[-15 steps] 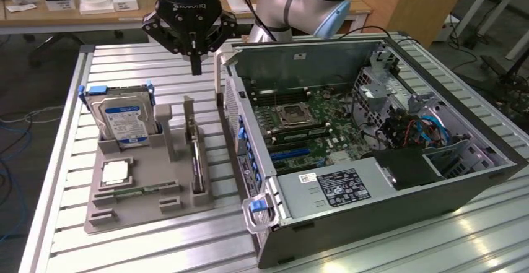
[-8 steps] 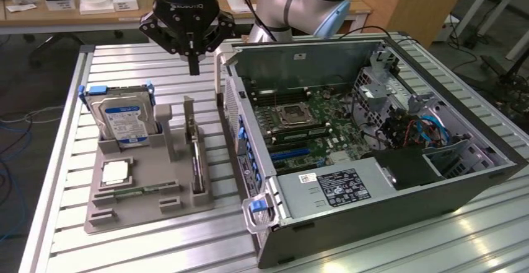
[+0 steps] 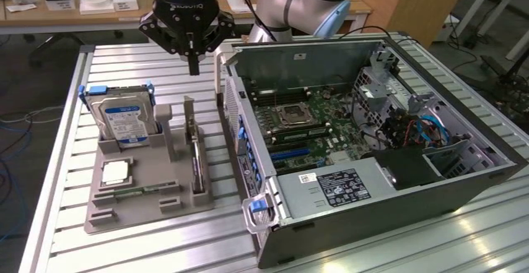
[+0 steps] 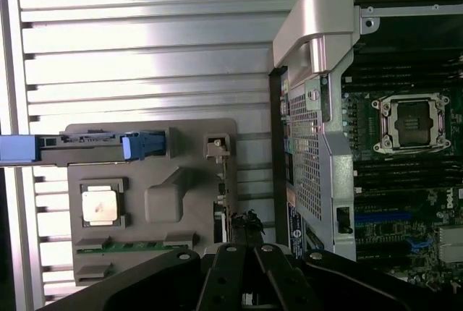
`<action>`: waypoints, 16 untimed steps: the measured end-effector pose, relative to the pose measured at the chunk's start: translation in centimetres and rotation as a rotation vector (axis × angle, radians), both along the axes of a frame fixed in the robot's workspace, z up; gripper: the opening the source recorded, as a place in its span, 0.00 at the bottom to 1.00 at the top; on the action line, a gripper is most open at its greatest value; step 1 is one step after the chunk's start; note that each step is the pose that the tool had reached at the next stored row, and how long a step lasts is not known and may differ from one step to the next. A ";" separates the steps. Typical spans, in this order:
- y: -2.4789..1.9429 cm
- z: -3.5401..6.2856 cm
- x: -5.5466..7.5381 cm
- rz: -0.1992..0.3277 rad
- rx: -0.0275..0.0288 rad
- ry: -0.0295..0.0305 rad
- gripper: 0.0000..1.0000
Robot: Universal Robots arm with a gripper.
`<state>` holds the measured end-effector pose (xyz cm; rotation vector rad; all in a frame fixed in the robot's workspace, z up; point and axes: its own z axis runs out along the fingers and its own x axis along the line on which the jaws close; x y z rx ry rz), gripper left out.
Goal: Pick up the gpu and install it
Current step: 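Reach for the gpu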
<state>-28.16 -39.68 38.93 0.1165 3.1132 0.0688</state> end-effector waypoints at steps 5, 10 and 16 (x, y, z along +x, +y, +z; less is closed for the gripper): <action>-0.11 0.00 0.0 0.000 0.0001 0.0001 0.11; -0.69 0.00 0.0 0.000 0.0000 0.0001 0.11; -1.92 0.00 -0.1 0.000 0.0001 0.0000 0.11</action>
